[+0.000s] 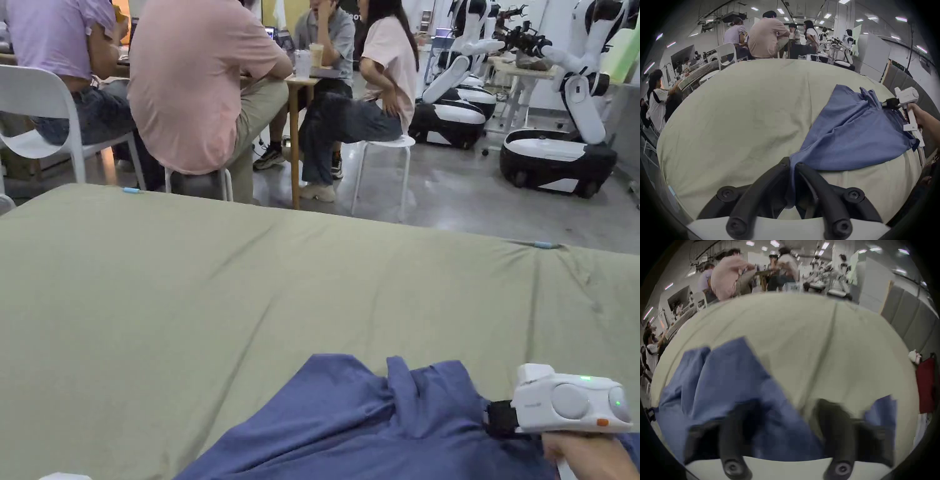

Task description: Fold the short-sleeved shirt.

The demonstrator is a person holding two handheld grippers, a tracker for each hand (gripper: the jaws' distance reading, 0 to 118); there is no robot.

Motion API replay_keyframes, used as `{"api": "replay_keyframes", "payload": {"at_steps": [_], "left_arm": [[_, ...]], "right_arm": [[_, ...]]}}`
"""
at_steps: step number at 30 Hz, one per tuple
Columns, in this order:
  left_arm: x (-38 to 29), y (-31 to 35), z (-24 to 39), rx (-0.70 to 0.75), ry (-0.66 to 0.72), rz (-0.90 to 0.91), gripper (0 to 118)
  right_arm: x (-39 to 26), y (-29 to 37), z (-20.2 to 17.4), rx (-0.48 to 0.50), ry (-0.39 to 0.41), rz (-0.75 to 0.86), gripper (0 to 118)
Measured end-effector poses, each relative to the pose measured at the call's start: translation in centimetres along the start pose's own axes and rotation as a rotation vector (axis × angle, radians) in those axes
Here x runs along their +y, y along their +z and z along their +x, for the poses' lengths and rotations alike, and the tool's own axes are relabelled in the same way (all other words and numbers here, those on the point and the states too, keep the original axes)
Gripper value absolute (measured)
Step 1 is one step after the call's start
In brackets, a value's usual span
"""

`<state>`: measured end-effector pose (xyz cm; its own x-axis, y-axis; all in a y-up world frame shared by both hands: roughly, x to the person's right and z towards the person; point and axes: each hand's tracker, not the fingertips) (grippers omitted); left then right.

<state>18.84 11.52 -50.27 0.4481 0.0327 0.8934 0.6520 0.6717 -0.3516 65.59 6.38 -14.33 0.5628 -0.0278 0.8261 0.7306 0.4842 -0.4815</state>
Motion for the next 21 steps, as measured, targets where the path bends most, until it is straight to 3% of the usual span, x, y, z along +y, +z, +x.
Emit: {"api": "replay_keyframes", "payload": {"at_steps": [1,2,3,5,7,12,21], "left_arm": [[0.1,0.0,0.0,-0.002,-0.003,-0.004,1],[0.2,0.1,0.1,0.001,-0.003,-0.003,1],[0.4,0.1,0.1,0.001,-0.004,-0.004,1],[0.8,0.3,0.3,0.003,-0.013,-0.003,1],[1.4,0.5,0.4,0.002,-0.015,0.007,1],[3.7,2.2,1.3,0.025,-0.057,0.085,1],[15.4,3.6,5.5,0.072,-0.12,0.264,0]], "right_arm": [[-0.1,1.1,-0.4,-0.064,0.009,0.085,32],[0.1,2.3,-1.0,-0.048,0.0,0.097,3],[0.1,3.1,-1.1,-0.02,0.002,0.102,2],[-0.1,5.9,-1.6,-0.083,0.075,0.192,2],[0.2,8.7,-1.9,-0.058,0.067,0.209,2],[-0.9,17.0,-3.3,-0.104,0.123,0.382,2],[-1.9,28.0,-4.5,-0.315,0.143,0.625,2]]}}
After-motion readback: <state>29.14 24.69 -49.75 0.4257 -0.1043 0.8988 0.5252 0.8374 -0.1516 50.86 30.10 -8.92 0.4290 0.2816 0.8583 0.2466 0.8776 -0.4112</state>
